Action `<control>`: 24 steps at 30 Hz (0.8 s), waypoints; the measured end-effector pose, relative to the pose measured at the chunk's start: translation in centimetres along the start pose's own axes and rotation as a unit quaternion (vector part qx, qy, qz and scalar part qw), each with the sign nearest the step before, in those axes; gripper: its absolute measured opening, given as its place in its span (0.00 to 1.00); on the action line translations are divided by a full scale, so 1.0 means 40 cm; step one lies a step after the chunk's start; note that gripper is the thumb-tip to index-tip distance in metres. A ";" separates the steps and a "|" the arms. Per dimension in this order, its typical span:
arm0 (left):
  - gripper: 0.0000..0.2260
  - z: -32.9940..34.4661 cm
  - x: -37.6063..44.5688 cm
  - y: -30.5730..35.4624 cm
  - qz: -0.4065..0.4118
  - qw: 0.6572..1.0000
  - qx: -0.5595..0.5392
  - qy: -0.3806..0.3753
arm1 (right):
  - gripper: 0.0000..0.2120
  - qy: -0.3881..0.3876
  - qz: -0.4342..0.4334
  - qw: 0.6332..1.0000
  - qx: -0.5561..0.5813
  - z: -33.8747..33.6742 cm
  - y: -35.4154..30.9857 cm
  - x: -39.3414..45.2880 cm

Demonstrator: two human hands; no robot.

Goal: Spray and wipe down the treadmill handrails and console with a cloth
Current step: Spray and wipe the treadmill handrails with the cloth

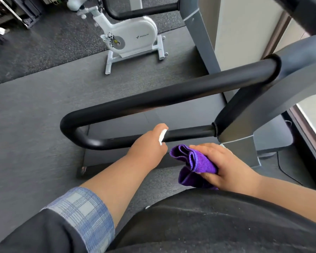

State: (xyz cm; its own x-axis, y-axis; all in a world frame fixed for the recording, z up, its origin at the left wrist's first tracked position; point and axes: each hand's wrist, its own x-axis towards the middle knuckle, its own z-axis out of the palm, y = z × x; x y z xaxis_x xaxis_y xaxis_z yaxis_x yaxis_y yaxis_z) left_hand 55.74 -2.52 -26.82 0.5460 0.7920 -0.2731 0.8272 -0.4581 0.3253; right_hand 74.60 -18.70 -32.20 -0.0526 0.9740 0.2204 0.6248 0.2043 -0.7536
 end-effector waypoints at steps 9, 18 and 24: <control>0.23 0.007 0.041 0.079 0.031 0.999 0.011 -0.021 | 0.29 0.046 0.001 0.999 -0.004 -0.035 0.015 -0.052; 0.17 0.033 0.060 0.183 0.127 0.990 0.021 -0.053 | 0.29 0.062 0.001 0.998 0.003 -0.039 0.022 -0.063; 0.21 0.016 0.023 0.142 0.025 0.996 -0.087 -0.012 | 0.29 0.097 0.029 0.995 -0.004 -0.040 0.013 -0.042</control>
State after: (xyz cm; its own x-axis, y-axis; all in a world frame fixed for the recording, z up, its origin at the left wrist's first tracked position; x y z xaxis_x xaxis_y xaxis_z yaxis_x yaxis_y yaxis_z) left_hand 61.03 -4.64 -25.81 0.5906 0.7589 -0.2744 0.7649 -0.4181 0.4901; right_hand 76.27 -20.38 -31.98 0.1345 0.9470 0.2917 0.6279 0.1463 -0.7644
